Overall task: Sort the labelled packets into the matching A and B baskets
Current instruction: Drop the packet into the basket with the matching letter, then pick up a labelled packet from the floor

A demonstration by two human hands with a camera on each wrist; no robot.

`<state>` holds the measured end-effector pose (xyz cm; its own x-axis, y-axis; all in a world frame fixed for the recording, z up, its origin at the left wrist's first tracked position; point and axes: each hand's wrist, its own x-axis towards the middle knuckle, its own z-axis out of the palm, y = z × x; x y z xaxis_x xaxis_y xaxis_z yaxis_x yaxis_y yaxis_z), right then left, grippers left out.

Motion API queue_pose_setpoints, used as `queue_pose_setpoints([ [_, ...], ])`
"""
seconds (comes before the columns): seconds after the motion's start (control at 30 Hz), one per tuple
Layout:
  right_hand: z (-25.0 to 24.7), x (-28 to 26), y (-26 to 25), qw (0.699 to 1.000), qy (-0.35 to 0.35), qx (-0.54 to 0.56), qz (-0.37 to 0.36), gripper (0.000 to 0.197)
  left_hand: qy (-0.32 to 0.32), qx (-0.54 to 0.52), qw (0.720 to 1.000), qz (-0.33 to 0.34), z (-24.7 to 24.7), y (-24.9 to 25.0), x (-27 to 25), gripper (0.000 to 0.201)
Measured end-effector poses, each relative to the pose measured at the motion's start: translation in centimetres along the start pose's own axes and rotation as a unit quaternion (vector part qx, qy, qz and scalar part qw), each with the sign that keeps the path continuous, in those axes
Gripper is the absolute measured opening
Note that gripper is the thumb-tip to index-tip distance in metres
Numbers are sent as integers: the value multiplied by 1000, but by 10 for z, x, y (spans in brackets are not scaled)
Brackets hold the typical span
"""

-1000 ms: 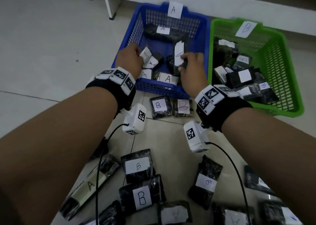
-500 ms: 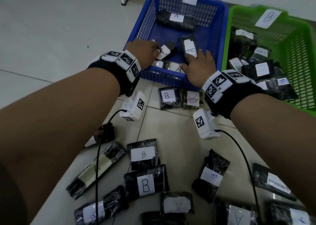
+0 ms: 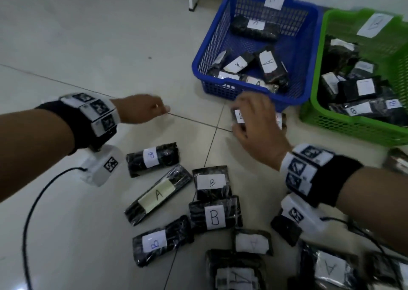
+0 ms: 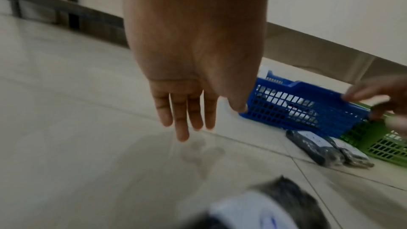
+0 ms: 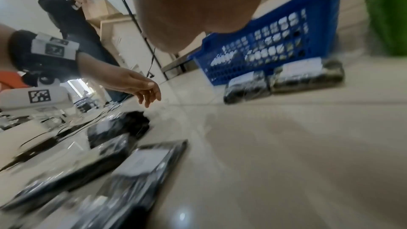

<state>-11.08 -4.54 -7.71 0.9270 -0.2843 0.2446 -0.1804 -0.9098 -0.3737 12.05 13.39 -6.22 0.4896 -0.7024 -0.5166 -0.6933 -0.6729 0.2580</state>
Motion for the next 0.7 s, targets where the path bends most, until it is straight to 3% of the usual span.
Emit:
queue_pose_setpoints([
  [0.1,16,-34,-17,981,-189,42,7,47,-155,37,987,-2,20,-9,-39,39],
  [0.2,27,-52,-25,948,-318,-16,-8,63,-210,-10,977,23,39,-13,-58,51],
  [0.27,33,-59,-31,931,-361,-51,-9,66,-187,-6,981,41,49,-16,-63,57],
  [0.37,38,-57,-38,926,-371,-64,5,61,-135,58,988,52,55,-17,-64,56],
  [0.47,38,-45,-42,924,-377,-47,46,59,-87,39,993,63,51,-13,-67,54],
  [0.6,31,-36,-43,932,-350,29,93,49,0,29,994,105,44,-6,-73,46],
  [0.7,17,-31,-40,941,-322,59,86,39,40,21,990,135,38,5,-77,44],
])
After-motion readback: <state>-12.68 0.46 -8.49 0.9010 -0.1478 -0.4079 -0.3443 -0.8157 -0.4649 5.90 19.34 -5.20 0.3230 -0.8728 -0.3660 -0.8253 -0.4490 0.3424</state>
